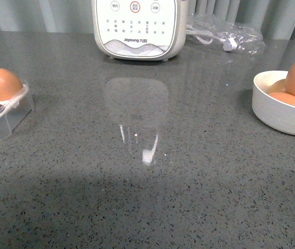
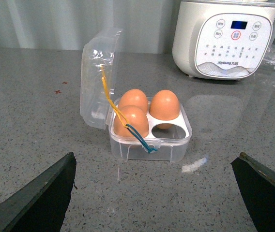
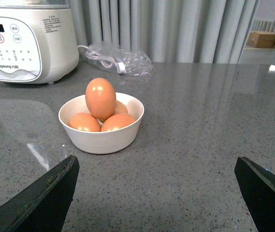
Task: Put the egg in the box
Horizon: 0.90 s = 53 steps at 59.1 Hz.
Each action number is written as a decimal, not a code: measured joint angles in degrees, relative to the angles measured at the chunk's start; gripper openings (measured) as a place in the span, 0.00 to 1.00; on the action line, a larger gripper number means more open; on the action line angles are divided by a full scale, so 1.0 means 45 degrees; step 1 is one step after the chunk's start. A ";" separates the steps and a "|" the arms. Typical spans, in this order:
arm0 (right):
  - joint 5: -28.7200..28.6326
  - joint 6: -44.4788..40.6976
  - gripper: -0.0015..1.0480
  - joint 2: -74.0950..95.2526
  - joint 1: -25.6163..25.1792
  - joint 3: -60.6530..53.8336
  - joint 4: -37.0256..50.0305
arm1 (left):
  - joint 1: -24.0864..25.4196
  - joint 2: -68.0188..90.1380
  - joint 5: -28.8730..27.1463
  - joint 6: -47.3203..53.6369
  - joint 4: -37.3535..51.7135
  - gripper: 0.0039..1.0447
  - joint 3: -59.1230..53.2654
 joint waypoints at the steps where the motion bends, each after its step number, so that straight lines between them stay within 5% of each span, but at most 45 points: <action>1: 0.0000 0.0000 0.93 0.0000 0.0000 0.0000 0.0000 | 0.0000 0.0000 0.0000 0.0000 0.0000 0.94 0.0000; 53: 0.0000 0.0000 0.93 0.0000 0.0000 0.0000 0.0000 | 0.0000 0.0000 0.0000 0.0000 0.0000 0.94 -0.0005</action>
